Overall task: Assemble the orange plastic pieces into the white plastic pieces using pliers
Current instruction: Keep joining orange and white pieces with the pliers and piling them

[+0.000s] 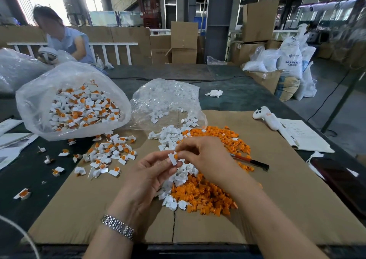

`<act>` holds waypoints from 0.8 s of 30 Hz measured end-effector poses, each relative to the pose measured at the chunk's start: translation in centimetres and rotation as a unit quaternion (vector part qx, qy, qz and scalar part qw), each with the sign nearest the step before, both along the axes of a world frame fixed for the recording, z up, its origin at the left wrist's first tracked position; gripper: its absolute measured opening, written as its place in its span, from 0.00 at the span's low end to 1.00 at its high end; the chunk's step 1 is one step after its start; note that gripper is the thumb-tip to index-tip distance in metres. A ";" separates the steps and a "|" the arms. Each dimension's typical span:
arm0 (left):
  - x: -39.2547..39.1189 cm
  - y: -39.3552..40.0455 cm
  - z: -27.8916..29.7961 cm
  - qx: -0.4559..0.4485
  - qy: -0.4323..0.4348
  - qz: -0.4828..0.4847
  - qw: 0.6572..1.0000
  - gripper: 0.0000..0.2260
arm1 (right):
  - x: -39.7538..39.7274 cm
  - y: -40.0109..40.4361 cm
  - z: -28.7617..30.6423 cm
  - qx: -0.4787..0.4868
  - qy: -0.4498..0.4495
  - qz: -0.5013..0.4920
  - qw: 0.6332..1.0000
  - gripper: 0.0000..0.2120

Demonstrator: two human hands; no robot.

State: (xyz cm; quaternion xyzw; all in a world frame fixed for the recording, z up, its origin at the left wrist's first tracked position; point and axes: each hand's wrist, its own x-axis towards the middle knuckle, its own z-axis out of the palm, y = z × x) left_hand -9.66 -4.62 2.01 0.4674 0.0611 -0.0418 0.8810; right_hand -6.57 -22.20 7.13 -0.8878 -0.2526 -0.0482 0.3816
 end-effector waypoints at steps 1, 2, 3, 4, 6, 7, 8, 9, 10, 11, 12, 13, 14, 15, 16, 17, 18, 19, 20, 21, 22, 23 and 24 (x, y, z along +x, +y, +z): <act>0.0 -0.1 0.1 0.003 -0.005 0.000 1.000 0.11 | -0.1 0.1 0.1 -0.009 -0.008 -0.001 1.000 0.06; -0.1 -0.1 0.1 0.011 -0.010 0.000 1.000 0.10 | -0.2 0.2 0.1 -0.017 -0.016 -0.002 1.000 0.06; -0.2 -0.2 0.1 0.021 -0.014 0.002 1.000 0.09 | -0.3 0.4 0.1 -0.031 -0.025 -0.001 0.999 0.06; -0.3 -0.2 0.1 0.030 -0.015 0.006 0.999 0.09 | -0.4 0.6 0.1 -0.048 -0.038 0.000 0.998 0.06; -0.4 -0.1 0.1 0.036 -0.013 0.016 0.999 0.09 | -0.6 0.8 -0.1 -0.069 -0.062 0.004 0.996 0.07; -0.4 0.0 0.1 0.033 -0.013 0.020 0.999 0.09 | -0.7 0.9 -0.2 -0.059 -0.063 0.007 0.996 0.07; -0.4 0.1 0.2 0.026 -0.013 0.023 0.999 0.09 | -0.8 0.8 -0.3 -0.042 -0.054 0.014 0.998 0.08; -0.4 0.2 0.3 0.017 -0.010 0.025 0.999 0.09 | -0.9 0.6 -0.3 -0.026 -0.042 0.022 0.999 0.09; -0.4 0.2 0.4 0.008 -0.007 0.026 1.000 0.10 | -0.9 0.5 -0.4 -0.016 -0.031 0.028 0.999 0.11; -0.5 0.3 0.4 0.002 -0.004 0.024 1.000 0.11 | -0.9 0.3 -0.5 -0.008 -0.023 0.029 0.999 0.12; -0.5 0.2 0.4 -0.001 -0.001 0.022 1.000 0.12 | -0.9 0.2 -0.6 0.000 -0.021 0.025 0.999 0.12; -0.6 0.2 0.4 -0.002 0.001 0.021 1.000 0.13 | -0.9 0.1 -0.7 0.006 -0.025 0.019 0.999 0.11; -0.6 0.1 0.3 0.000 0.002 0.023 1.000 0.13 | -1.0 0.2 -0.7 0.004 -0.034 0.014 0.999 0.11; -0.7 0.0 0.2 0.004 0.001 0.025 1.000 0.13 | -1.0 0.3 -0.8 -0.006 -0.046 0.013 0.999 0.11; -0.7 -0.1 0.2 0.012 -0.001 0.029 0.999 0.12 | -1.0 0.5 -0.9 -0.024 -0.059 0.013 0.998 0.11; -0.7 -0.2 0.1 0.022 -0.003 0.033 0.999 0.12 | -1.0 0.6 -0.9 -0.047 -0.071 0.014 0.996 0.11; -0.8 -0.3 0.1 0.030 -0.005 0.038 0.999 0.11 | -1.0 0.6 -0.8 -0.066 -0.078 0.013 0.995 0.11; -0.8 -0.3 0.1 0.037 -0.008 0.040 0.998 0.10 | -0.9 0.6 -0.7 -0.077 -0.078 0.013 0.994 0.11; -0.8 -0.3 0.0 0.043 -0.011 0.041 0.998 0.10 | -0.9 0.5 -0.6 -0.082 -0.075 0.014 0.994 0.12; -0.9 -0.3 0.0 0.049 -0.013 0.039 0.998 0.10 | -0.8 0.4 -0.5 -0.086 -0.069 0.015 0.994 0.12; -0.9 -0.3 0.0 0.052 -0.014 0.036 0.998 0.10 | -0.8 0.4 -0.4 -0.089 -0.064 0.017 0.994 0.12; -0.9 -0.3 0.0 0.051 -0.014 0.033 0.998 0.09 | -0.8 0.4 -0.3 -0.089 -0.062 0.020 0.994 0.12; -1.0 -0.2 -0.1 0.048 -0.012 0.030 0.998 0.09 | -0.8 0.4 -0.3 -0.085 -0.062 0.022 0.994 0.12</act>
